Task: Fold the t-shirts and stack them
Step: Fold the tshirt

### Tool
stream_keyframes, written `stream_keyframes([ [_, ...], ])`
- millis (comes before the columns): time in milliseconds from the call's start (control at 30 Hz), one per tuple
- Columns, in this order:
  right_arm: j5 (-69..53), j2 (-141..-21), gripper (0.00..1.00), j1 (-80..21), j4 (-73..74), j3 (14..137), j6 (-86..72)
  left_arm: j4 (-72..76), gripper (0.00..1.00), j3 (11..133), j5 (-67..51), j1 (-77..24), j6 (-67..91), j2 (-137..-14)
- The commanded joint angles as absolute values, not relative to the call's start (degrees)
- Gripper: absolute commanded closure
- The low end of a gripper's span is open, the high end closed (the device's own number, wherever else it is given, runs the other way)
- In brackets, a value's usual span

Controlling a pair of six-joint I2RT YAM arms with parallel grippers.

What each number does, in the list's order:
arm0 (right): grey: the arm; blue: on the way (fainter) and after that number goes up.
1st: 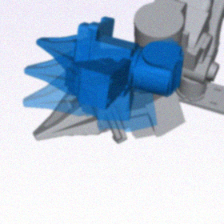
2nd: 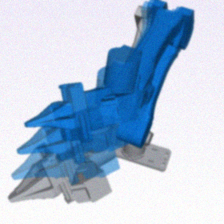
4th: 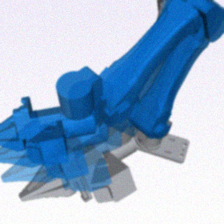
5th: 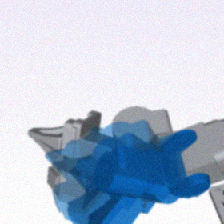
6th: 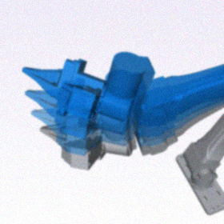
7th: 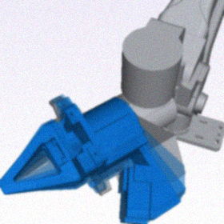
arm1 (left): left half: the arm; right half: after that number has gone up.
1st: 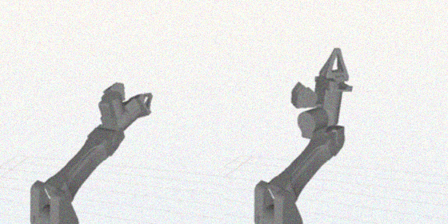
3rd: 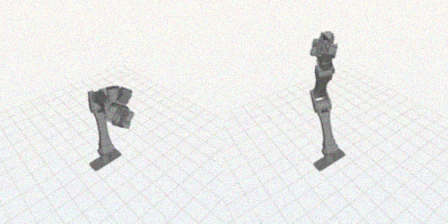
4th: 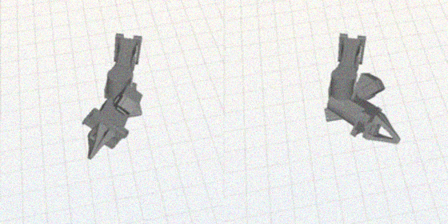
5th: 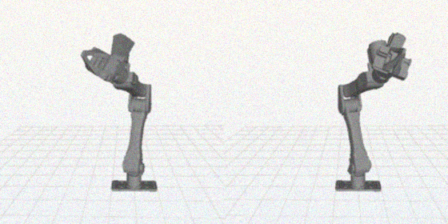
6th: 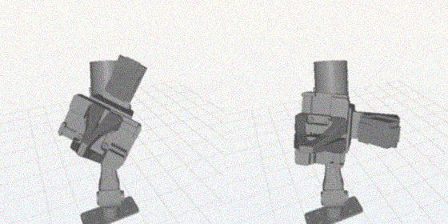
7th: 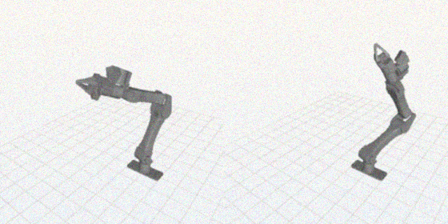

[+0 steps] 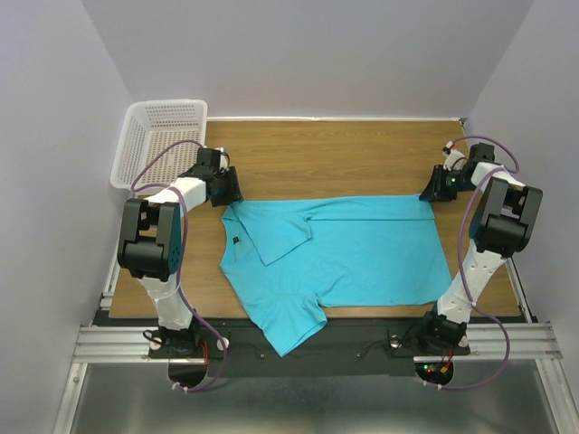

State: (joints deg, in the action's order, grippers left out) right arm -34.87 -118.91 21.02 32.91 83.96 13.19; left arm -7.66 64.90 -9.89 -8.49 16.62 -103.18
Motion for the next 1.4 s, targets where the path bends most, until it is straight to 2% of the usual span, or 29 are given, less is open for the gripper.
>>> stream_keyframes([
  [0, -34.8, -119.35, 0.74, 20.83, 31.55, 84.46, 12.74, -8.96, 0.47, 67.76, -10.11, -8.09, 15.56, -103.8],
  [33, -34.8, -119.27, 0.74, 20.83, 31.47, 84.38, 12.74, -9.23, 0.52, 67.85, -9.76, -8.09, 15.47, -104.06],
  [267, -35.07, -119.62, 0.79, 20.83, 31.29, 84.2, 12.66, -9.67, 0.64, 68.11, -9.4, -8.09, 15.03, -105.47],
  [333, -35.16, -119.71, 0.83, 20.83, 31.29, 84.2, 12.57, -9.84, 0.76, 68.38, -9.41, -8.09, 15.12, -105.82],
  [500, -35.24, -119.79, 0.94, 20.83, 31.11, 84.64, 12.31, -10.46, 0.92, 70.22, -7.74, -8.09, 15.47, -106.08],
  [633, -35.07, -120.32, 1.0, 20.83, 30.76, 85.69, 11.87, -10.98, 0.95, 72.33, -6.24, -8.09, 15.82, -106.87],
  [900, -35.68, -122.95, 0.99, 20.83, 29.53, 90.17, 9.85, -12.48, 0.98, 79.27, -4.31, -7.82, 16.35, -110.39],
  [1267, -37.18, -134.1, 0.99, 19.78, 29.44, 108.7, 5.37, -15.9, 0.98, 97.63, -4.13, -7.56, 17.84, -122.16],
  [1300, -37.18, -134.9, 0.99, 19.6, 29.44, 110.03, 4.93, -16.17, 0.97, 98.95, -4.13, -7.56, 18.02, -123.04],
  [1367, -36.92, -137.1, 0.9, 18.81, 29.53, 112.92, 4.05, -17.48, 0.94, 104.56, -4.13, -7.38, 18.46, -125.67],
])
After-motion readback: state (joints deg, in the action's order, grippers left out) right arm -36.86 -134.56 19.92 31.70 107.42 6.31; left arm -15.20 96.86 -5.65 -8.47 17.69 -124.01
